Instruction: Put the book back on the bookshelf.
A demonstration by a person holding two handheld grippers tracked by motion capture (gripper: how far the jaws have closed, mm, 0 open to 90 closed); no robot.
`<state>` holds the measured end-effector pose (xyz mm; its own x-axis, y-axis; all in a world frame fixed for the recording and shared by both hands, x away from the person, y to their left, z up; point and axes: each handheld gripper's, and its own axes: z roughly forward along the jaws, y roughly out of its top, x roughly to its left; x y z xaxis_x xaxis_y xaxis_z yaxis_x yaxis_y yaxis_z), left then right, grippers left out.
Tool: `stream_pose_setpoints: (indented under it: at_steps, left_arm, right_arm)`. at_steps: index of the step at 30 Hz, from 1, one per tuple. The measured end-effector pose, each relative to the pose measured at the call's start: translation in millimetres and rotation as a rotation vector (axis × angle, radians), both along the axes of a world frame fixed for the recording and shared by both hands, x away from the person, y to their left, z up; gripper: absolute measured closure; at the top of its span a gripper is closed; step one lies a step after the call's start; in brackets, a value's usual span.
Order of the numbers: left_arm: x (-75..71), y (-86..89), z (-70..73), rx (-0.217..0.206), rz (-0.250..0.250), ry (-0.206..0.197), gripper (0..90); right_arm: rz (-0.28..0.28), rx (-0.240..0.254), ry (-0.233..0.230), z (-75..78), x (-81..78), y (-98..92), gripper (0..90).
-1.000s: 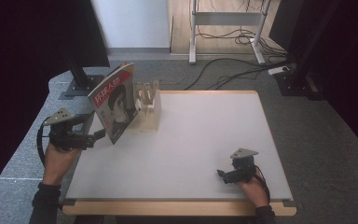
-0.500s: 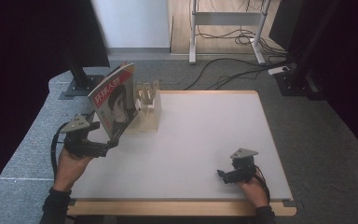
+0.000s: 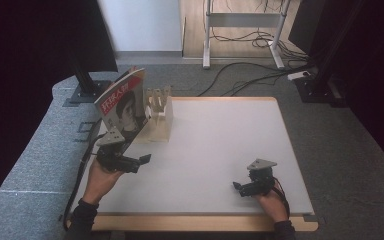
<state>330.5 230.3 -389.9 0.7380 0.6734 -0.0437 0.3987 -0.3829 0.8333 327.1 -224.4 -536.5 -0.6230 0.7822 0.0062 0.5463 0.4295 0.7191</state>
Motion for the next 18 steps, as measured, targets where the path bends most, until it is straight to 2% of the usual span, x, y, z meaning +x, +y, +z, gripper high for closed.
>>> stream_pose_setpoints:
  at_steps: [6,7,13,18]
  left_arm:
    - [3.0,-13.8,-21.0,0.014,-0.020,0.024,0.0]
    - [3.1,-16.2,-28.5,0.005,-0.023,0.025,0.0]
    - [4.0,-19.5,-43.9,0.016,-0.031,0.046,0.0]
    - [3.8,-20.0,-55.8,0.008,-0.034,0.066,0.0]
  right_arm:
    - [0.000,0.000,0.000,0.0,-0.1,-0.1,0.0]
    - [-0.001,0.000,0.001,0.0,-0.1,0.0,0.0]
    - [-0.001,0.000,0.001,0.0,-0.2,0.0,0.0]
    - [0.000,0.000,0.001,-0.1,-0.2,0.0,0.0]
